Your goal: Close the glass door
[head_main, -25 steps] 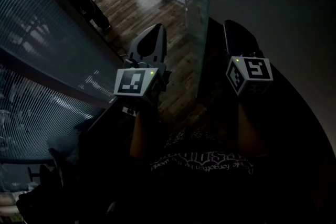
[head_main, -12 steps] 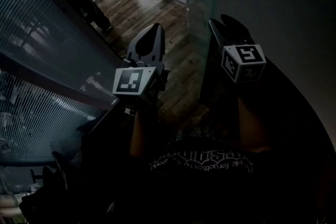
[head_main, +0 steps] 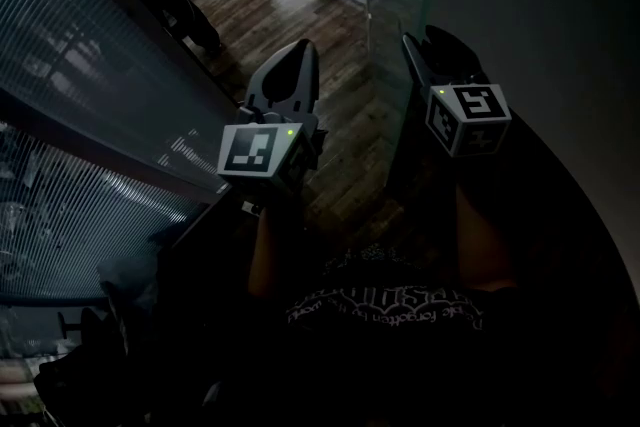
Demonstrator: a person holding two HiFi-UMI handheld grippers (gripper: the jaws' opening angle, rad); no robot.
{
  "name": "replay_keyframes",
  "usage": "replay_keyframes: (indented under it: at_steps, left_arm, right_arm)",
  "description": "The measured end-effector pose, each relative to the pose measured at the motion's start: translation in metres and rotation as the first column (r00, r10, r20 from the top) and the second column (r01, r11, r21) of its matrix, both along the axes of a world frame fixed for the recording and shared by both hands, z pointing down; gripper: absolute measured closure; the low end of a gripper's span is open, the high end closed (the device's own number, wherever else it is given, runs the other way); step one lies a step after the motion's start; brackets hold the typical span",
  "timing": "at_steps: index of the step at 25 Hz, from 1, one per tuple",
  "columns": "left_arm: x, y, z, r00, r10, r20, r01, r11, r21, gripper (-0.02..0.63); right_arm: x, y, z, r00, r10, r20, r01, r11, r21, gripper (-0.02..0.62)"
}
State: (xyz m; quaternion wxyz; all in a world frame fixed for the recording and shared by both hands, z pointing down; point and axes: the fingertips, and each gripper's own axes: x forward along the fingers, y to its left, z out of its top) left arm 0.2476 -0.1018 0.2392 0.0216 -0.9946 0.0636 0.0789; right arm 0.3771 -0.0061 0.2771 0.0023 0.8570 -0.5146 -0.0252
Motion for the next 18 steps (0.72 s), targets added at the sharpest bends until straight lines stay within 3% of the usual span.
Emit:
replay_keyframes:
  at_steps: [18]
  left_arm:
    - [-0.015, -0.015, -0.007, 0.999, -0.052, -0.005, 0.052, 0.999, -0.003, 0.611]
  right_arm:
    - [-0.017, -0.017, -0.007, 0.998, -0.068, -0.002, 0.068, 0.998, -0.016, 0.451]
